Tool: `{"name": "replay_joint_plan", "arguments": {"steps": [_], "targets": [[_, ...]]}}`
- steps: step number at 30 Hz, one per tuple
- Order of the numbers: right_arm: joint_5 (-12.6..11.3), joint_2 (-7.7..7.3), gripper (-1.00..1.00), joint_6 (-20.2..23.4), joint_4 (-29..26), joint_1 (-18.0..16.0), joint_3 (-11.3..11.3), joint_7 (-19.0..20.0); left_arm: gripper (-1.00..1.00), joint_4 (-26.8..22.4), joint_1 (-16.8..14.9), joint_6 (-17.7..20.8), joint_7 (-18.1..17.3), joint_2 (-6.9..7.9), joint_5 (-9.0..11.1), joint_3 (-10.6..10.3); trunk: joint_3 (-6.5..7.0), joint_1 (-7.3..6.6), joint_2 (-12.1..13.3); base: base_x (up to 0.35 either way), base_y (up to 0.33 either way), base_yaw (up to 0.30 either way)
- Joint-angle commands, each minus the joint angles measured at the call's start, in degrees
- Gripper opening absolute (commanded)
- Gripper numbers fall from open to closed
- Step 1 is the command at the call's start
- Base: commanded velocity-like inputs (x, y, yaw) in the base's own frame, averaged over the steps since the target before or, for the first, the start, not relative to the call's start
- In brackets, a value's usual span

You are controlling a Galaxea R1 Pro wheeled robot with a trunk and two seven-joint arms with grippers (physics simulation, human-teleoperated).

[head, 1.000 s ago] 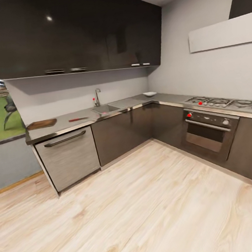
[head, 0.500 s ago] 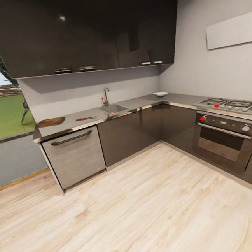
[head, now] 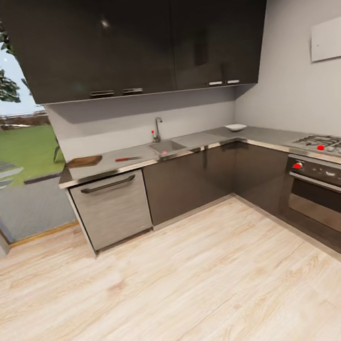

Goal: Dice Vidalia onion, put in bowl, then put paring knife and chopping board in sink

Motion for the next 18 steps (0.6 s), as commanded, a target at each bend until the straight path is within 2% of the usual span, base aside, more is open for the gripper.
{"name": "replay_joint_plan", "arguments": {"steps": [1, 10, 18], "targets": [[0.01, 0.00, 1.00, -0.17, 0.05, -0.04, 0.03, -0.02, 1.00, -0.10, 0.03, -0.06, 0.02, 0.00, 0.09, 0.02, -0.05, 0.01, -0.02, 0.121, -0.222, 0.239], [0.01, 0.00, 1.00, -0.17, 0.05, -0.04, 0.03, -0.02, 1.00, -0.10, 0.03, -0.06, 0.02, 0.00, 0.09, 0.02, -0.05, 0.01, -0.02, 0.141, -0.224, 0.240], [0.01, 0.00, 1.00, -0.17, 0.05, -0.04, 0.03, -0.02, 1.00, -0.10, 0.03, -0.06, 0.02, 0.00, 0.08, 0.06, -0.05, 0.01, -0.02, 0.206, -0.231, 0.242]]}}
